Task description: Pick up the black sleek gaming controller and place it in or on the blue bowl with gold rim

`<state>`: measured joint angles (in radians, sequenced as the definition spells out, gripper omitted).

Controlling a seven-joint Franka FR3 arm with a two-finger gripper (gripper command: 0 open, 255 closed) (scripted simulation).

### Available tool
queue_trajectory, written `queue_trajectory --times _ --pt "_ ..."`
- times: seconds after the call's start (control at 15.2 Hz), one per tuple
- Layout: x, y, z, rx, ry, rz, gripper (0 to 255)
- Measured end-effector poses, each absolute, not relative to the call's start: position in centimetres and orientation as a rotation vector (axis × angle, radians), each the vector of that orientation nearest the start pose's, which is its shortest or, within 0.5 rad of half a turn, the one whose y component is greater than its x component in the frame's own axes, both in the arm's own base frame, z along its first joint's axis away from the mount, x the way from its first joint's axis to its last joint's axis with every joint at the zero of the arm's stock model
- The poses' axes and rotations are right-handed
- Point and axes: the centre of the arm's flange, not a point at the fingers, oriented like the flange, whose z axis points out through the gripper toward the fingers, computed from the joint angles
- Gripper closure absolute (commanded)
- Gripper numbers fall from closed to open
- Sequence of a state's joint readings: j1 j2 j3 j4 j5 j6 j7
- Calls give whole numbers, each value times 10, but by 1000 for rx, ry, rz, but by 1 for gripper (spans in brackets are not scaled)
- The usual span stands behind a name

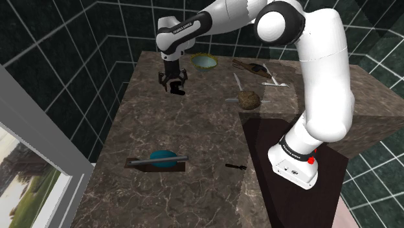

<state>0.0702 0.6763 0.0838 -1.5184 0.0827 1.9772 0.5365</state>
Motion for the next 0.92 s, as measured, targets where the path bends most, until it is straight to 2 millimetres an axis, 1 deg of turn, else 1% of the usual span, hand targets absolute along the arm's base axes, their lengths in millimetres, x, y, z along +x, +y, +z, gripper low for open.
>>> queue_trajectory --times 0.2,0.53,0.59,0.92 --pt "675 103 239 -2999 667 381 0" --pt "675 103 236 -2999 667 381 0" --pt "675 103 236 -2999 667 381 255" --pt "675 103 236 -2999 667 381 255"
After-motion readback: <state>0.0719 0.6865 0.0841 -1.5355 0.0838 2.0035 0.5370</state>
